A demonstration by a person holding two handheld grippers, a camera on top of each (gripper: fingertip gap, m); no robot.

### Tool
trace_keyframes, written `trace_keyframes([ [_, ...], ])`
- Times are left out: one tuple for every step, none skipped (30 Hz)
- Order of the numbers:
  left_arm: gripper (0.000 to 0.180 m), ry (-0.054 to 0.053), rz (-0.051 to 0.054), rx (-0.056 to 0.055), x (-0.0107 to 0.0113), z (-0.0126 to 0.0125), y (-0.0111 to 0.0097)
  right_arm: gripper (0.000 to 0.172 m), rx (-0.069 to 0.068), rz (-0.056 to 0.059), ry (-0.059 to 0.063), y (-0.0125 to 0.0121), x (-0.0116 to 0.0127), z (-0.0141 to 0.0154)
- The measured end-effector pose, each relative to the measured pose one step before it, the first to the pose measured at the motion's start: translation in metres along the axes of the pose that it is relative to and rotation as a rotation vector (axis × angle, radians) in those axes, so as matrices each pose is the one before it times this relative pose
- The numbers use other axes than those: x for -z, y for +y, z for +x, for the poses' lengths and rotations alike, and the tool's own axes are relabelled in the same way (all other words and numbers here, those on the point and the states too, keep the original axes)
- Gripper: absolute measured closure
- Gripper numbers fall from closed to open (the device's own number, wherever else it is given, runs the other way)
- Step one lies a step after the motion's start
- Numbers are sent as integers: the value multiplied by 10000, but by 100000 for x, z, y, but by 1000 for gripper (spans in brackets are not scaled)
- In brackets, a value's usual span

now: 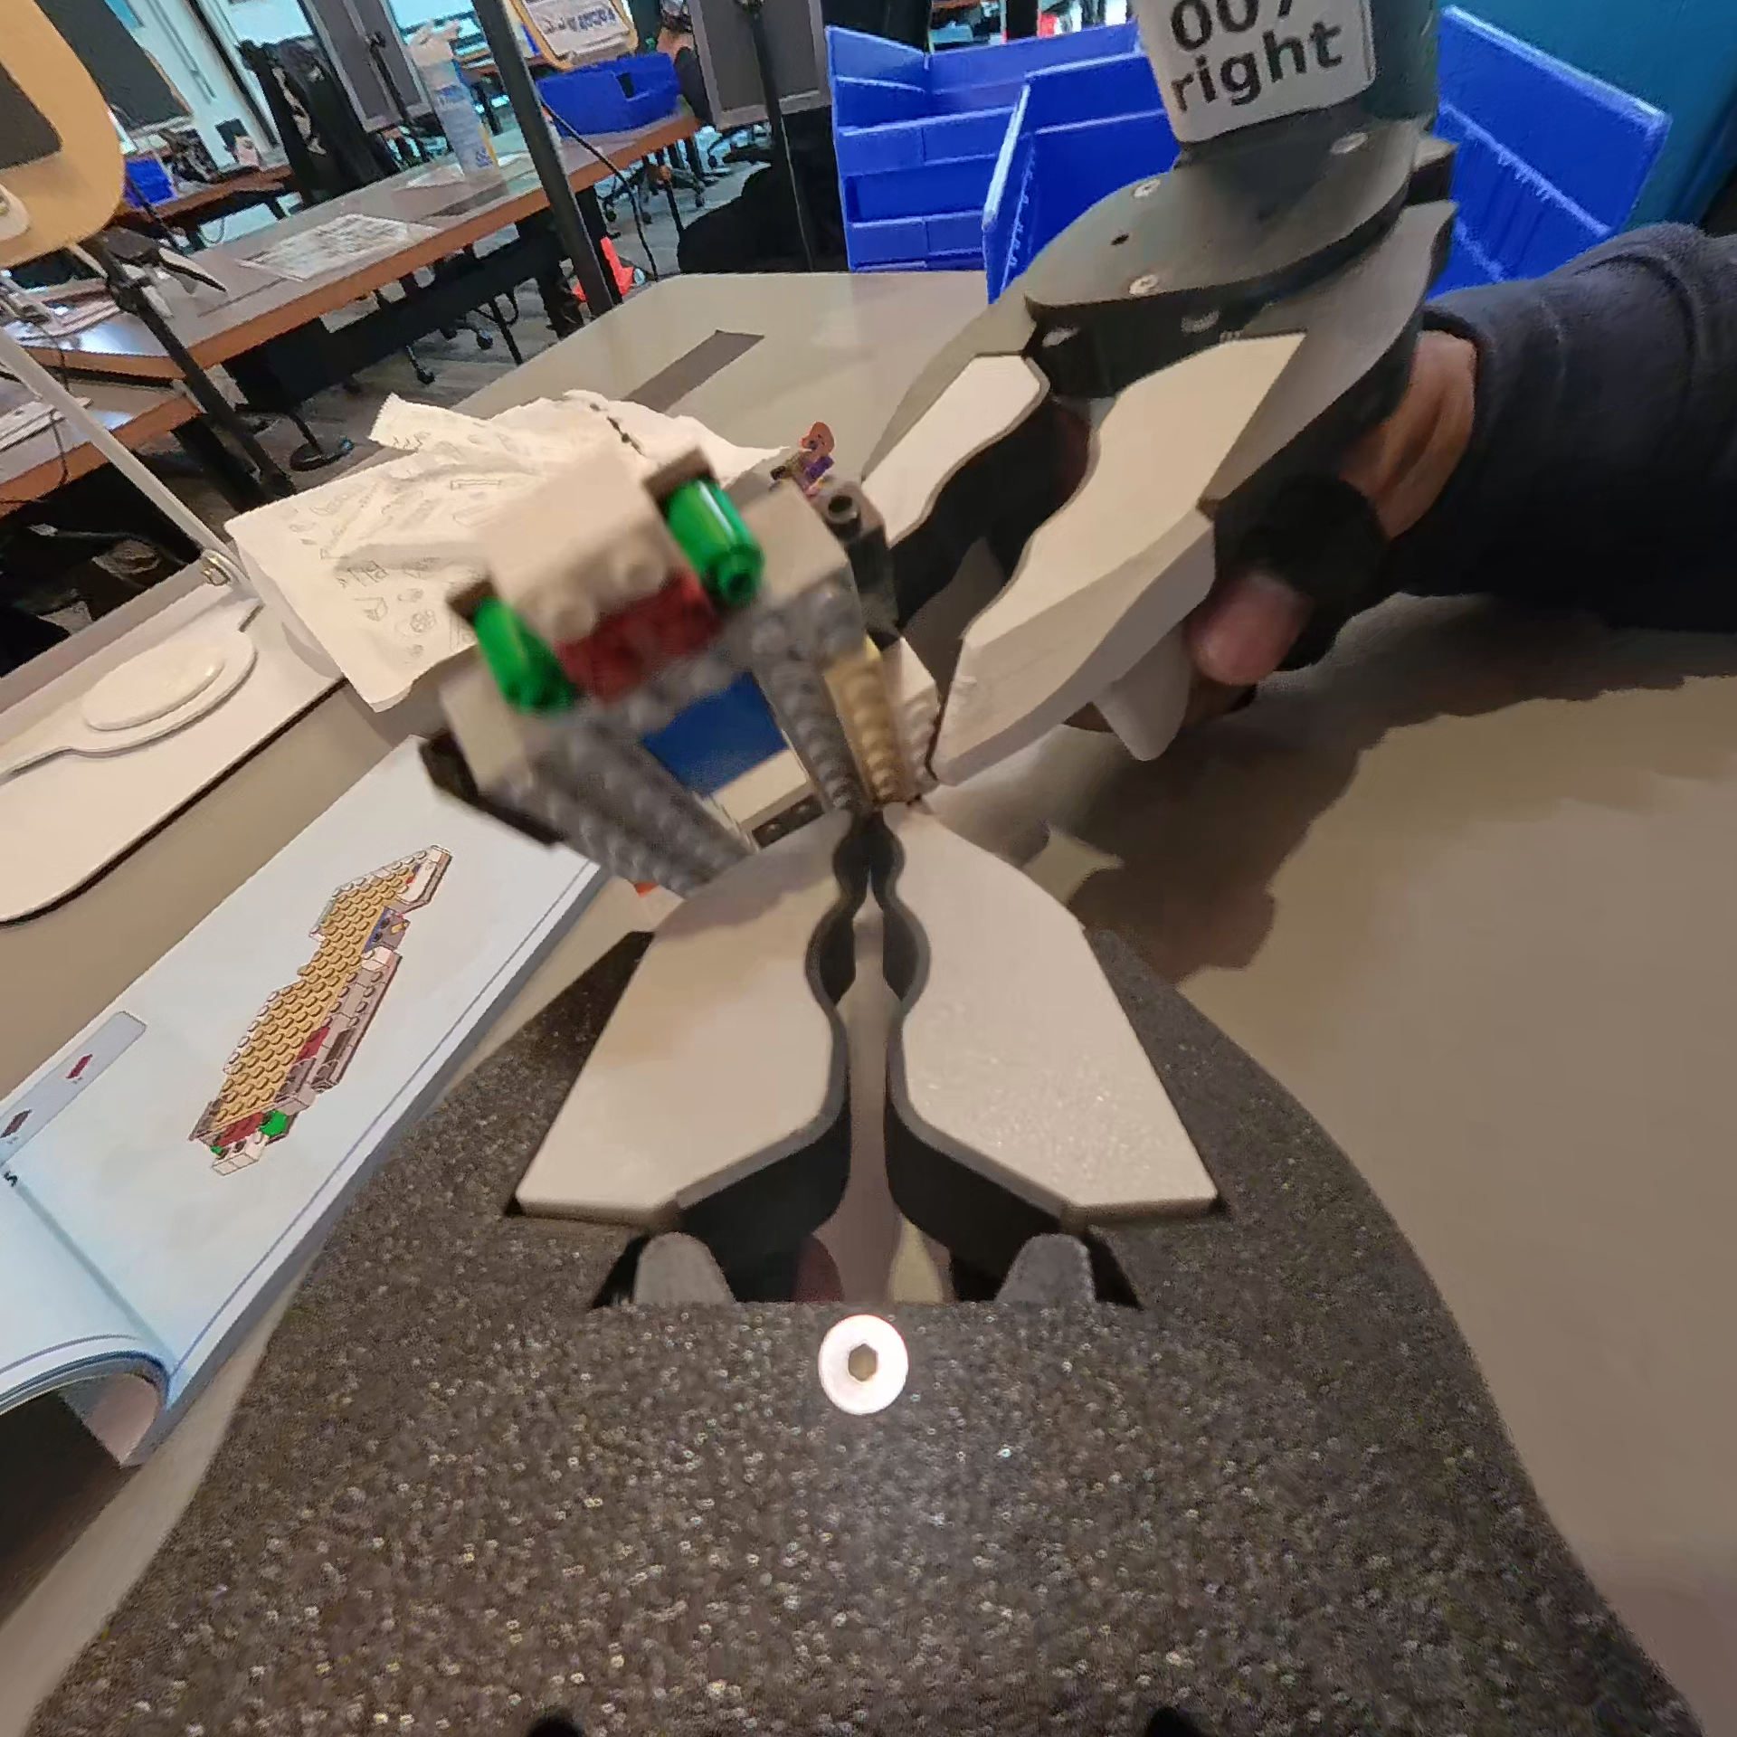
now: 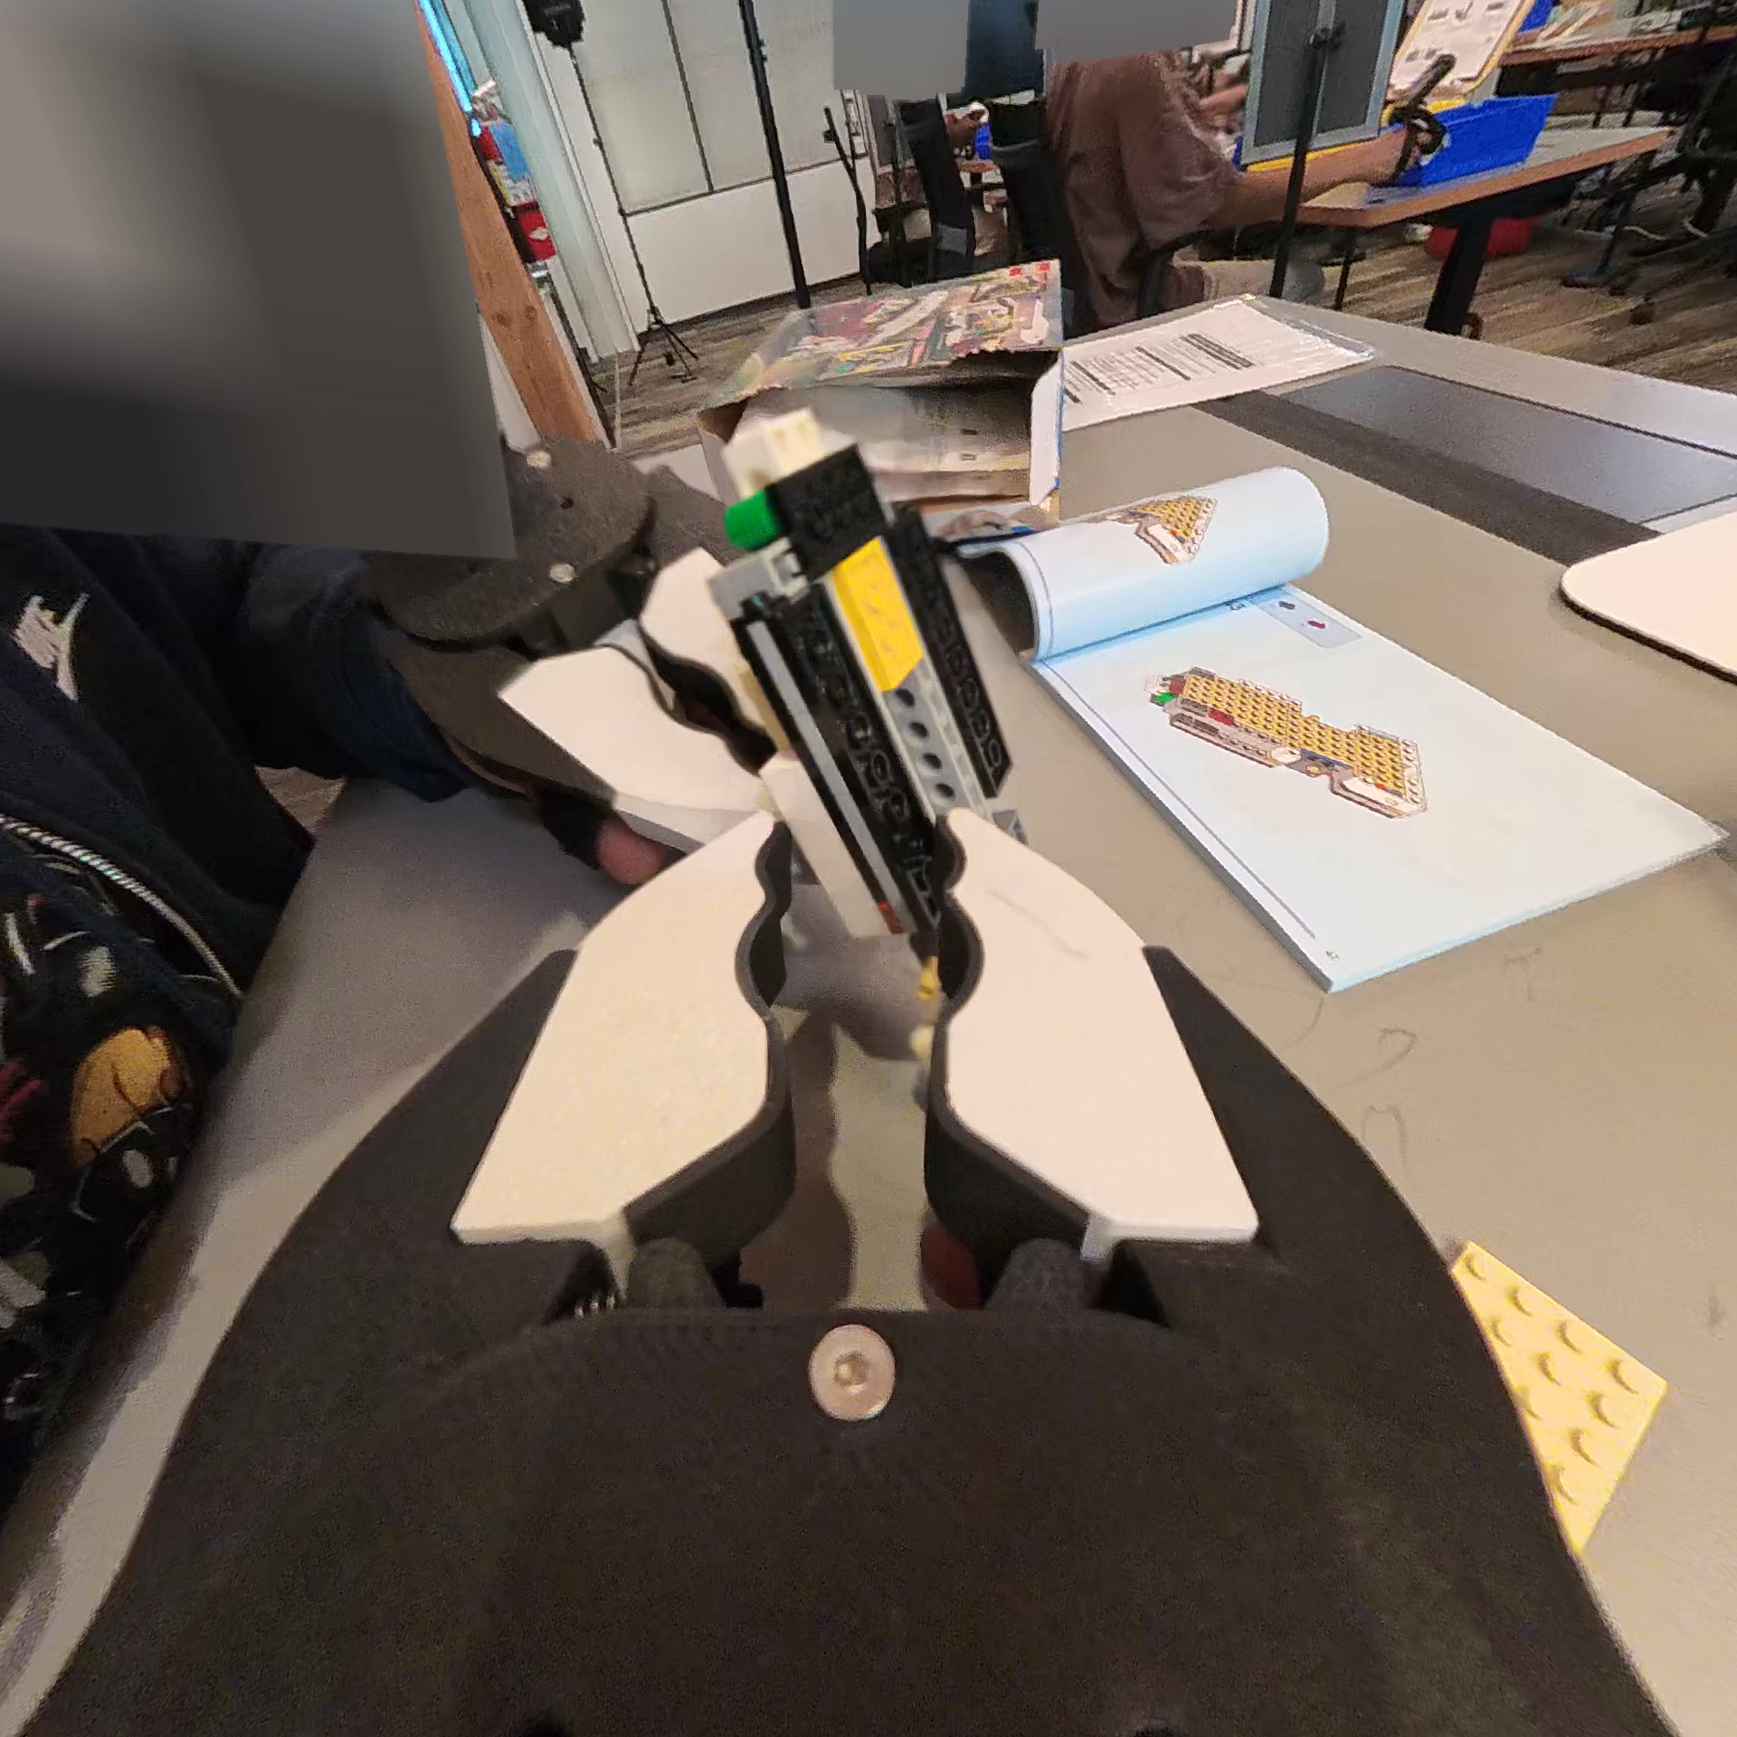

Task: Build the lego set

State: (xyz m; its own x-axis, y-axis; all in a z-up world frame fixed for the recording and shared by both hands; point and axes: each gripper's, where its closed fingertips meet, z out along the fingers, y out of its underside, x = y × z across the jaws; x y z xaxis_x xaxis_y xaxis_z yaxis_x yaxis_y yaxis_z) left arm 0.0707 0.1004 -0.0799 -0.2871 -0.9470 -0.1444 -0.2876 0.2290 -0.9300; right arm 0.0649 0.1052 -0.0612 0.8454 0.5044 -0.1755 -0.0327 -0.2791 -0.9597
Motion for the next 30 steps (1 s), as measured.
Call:
trace_keyframes([
  [180, -14, 34, 32, -69, 77, -7, 142, 35, 8, 0, -97, -26, -95],
  [180, -18, -14, -2, -49, 33, 10, 142, 97, -56, 57, -29, -15, -3],
  [180, -23, -14, -12, -37, -20, 9, 142, 92, -60, 59, 17, 12, 19],
  [180, -31, 18, 14, -12, -63, -28, 142, 31, -24, 17, 11, 49, 24],
  [180, -77, 57, 38, 36, -156, -98, 142, -34, -8, -19, 23, 64, 34],
  [180, -30, 77, 59, 68, -107, -147, 142, -43, -22, -2, 35, 68, 75],
  [180, -41, 114, 72, 89, -124, -200, 142, -16, -29, 15, 14, 69, 95],
  [180, 29, 133, 49, 98, 4, -250, 142, 10, -23, 16, -16, 68, 66],
  [180, 11, 92, 26, 71, -4, -188, 142, 16, -29, 2, 12, 57, 38],
  [180, -19, 71, 7, 51, -37, -133, 142, 1, -28, -19, 7, 53, 14],
  [180, 10, 85, 35, 41, -14, -116, 142, -21, -35, -34, 32, 40, -22],
  [180, 46, 100, 83, 43, -5, -145, 142, -15, -40, -29, 65, 18, -19],
  [180, 63, 186, 113, 93, 35, -313, 143, -1, -66, 10, 119, -22, 20],
  [180, 70, 208, 80, 99, 85, -379, 143, 28, -101, 2, 189, -86, -19],
  [180, 53, 54, -7, 3, 101, -168, 144, 45, -96, -26, 196, -146, -104],
  [180, 30, -65, -75, -82, 106, 75, 144, 51, -81, -20, 186, -174, -130],
  [180, -7, -106, -69, -83, 36, 204, 144, 37, -103, 64, 232, -160, 41],
  [180, 28, -84, -21, -44, 44, 216, 142, 20, -62, 15, 188, -69, 64],
  [180, 92, -65, 39, -4, 76, 172, 143, -80, 38, -48, 13, 28, 8],
  [180, 89, -52, 57, 6, 84, 118, 144, -74, 55, -50, -45, 32, -9],
  [180, 33, -29, 0, 2, 28, 44, 145, -17, 22, -25, -21, 22, -21],
  [180, -2, -26, -43, -4, 11, 23, 145, 13, 4, 1, -11, 3, -5],
  [180, -3, -15, -48, 21, 4, 7, 145, 3, 9, -14, 1, -7, -28],
  [180, 12, -14, -32, 11, 15, 27, 145, -15, 12, -33, -11, 16, -34],
  [180, 14, -4, 3, 17, 12, -1, 145, -25, 10, -40, -3, 12, -34],
  [179, 13, 0, 5, 15, 5, 6, 144, -19, 10, -43, -10, 17, -49],
  [179, -7, -5, -17, 18, -28, 0, 144, -1, 5, -32, 0, 18, -45],
  [178, -10, -9, -24, 21, -29, -5, 144, 8, 0, -25, -13, 16, -48],
  [178, -21, 1, -17, 22, -67, -13, 144, 7, 16, -23, -35, 34, -43],
  [179, -26, 11, 4, 32, -76, -29, 144, -13, 44, -40, -97, 47, -64],
])
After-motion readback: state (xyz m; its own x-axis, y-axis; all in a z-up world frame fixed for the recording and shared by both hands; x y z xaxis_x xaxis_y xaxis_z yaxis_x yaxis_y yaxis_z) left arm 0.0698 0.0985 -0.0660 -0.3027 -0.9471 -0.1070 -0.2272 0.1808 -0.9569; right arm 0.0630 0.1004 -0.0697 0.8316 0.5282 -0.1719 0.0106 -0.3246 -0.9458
